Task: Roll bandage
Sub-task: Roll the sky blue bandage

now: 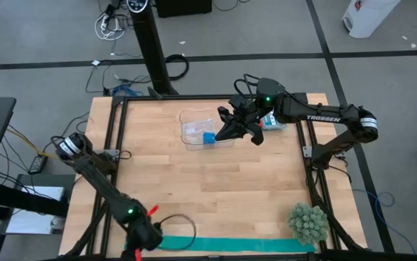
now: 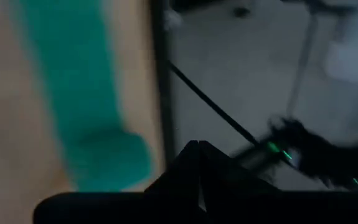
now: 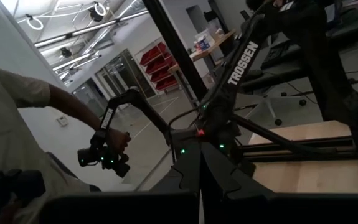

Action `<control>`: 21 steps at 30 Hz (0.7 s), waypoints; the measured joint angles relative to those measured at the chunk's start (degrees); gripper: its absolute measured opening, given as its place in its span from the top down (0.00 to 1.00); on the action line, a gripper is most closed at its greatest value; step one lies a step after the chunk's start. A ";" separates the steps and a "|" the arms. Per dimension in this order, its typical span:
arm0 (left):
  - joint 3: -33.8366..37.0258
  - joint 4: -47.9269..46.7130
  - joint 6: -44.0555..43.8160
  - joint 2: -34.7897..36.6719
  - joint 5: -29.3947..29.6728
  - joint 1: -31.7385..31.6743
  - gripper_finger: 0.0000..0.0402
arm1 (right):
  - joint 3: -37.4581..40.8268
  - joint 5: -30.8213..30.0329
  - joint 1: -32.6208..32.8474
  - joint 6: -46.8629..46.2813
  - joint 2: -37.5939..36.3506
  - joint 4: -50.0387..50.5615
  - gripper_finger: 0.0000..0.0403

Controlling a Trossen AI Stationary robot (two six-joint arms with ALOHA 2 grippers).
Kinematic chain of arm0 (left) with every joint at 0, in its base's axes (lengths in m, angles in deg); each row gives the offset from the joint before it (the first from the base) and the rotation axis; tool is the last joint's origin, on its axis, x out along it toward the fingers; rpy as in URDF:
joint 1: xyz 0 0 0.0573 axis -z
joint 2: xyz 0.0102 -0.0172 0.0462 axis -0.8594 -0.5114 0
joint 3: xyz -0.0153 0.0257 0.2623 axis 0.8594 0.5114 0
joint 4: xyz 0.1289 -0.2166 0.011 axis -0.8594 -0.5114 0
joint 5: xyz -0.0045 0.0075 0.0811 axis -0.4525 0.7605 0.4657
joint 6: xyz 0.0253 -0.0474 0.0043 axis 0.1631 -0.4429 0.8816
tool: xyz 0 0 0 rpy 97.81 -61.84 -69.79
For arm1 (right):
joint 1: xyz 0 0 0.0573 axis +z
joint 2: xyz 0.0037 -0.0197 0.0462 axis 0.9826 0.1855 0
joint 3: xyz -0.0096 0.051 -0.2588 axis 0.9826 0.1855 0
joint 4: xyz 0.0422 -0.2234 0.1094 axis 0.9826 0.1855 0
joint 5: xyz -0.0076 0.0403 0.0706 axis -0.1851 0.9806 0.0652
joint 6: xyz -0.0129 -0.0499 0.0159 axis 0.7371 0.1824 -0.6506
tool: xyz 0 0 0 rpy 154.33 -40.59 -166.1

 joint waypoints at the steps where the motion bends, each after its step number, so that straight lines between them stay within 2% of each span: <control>1: 0.00 0.32 -0.55 -0.01 -1.18 0.81 0.95 | 0.00 0.01 -0.09 0.02 0.00 -0.17 1.00; 10: 0.00 1.23 -5.26 -0.86 -0.77 5.68 0.95 | 0.00 0.10 -0.44 0.47 0.00 -1.50 1.00; 21: 0.08 0.60 -6.08 -6.05 0.60 6.90 0.95 | 0.00 0.09 -0.60 -0.28 0.00 -1.81 1.00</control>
